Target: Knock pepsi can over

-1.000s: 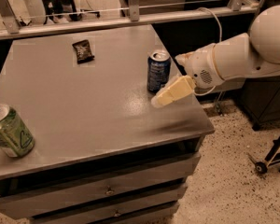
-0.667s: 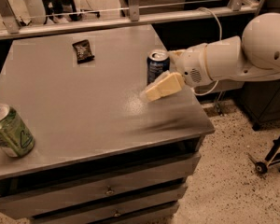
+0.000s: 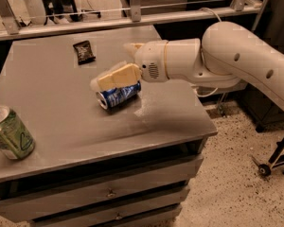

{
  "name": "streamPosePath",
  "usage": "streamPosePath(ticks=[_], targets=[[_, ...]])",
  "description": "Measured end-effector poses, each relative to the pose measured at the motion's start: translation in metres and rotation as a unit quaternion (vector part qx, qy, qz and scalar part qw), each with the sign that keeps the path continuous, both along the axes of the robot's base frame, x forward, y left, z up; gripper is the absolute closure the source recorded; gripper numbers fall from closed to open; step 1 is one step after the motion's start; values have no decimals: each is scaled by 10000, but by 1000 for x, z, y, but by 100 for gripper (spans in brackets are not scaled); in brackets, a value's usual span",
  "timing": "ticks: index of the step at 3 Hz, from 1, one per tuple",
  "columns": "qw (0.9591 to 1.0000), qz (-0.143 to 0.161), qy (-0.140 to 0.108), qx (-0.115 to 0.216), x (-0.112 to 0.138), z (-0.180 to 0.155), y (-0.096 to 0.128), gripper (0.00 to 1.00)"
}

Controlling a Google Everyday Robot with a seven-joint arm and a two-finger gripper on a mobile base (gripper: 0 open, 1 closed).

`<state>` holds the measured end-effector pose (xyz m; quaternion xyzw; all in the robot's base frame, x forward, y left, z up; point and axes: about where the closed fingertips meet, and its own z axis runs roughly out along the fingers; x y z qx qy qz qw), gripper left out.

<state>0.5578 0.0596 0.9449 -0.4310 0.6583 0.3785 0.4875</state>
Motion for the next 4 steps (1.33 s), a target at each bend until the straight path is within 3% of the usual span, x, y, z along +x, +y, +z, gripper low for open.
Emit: streamPosePath(ticks=[2,3,4], targets=[[9997,-90,-115,-193,6,-11,-24,0],[9980,-232,-298,-503,14,-21,-72,0],[9939,-378,-534,-891,15,-22,-136,0]])
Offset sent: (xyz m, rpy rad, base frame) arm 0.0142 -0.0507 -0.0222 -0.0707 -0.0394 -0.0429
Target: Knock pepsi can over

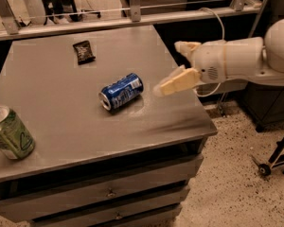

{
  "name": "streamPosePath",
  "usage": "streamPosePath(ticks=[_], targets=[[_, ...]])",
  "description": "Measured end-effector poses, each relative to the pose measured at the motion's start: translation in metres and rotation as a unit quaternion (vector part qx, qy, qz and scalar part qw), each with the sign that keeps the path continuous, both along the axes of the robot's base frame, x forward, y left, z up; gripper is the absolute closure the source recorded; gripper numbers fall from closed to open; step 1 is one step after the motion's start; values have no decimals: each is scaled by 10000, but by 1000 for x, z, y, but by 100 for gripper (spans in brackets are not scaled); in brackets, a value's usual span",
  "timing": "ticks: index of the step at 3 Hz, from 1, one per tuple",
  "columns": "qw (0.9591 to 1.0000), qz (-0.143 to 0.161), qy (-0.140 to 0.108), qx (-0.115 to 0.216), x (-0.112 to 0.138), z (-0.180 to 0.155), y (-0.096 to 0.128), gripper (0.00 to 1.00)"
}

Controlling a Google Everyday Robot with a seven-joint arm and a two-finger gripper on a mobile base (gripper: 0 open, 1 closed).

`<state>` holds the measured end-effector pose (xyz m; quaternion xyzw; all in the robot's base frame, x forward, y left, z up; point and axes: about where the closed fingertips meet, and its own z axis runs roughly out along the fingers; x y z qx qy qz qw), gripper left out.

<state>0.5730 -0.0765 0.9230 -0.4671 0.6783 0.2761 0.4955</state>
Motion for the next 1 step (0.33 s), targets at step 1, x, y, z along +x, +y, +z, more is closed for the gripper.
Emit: streamPosePath(ticks=[1], targets=[[10000,40,-3,-10,-1,1,2,0]])
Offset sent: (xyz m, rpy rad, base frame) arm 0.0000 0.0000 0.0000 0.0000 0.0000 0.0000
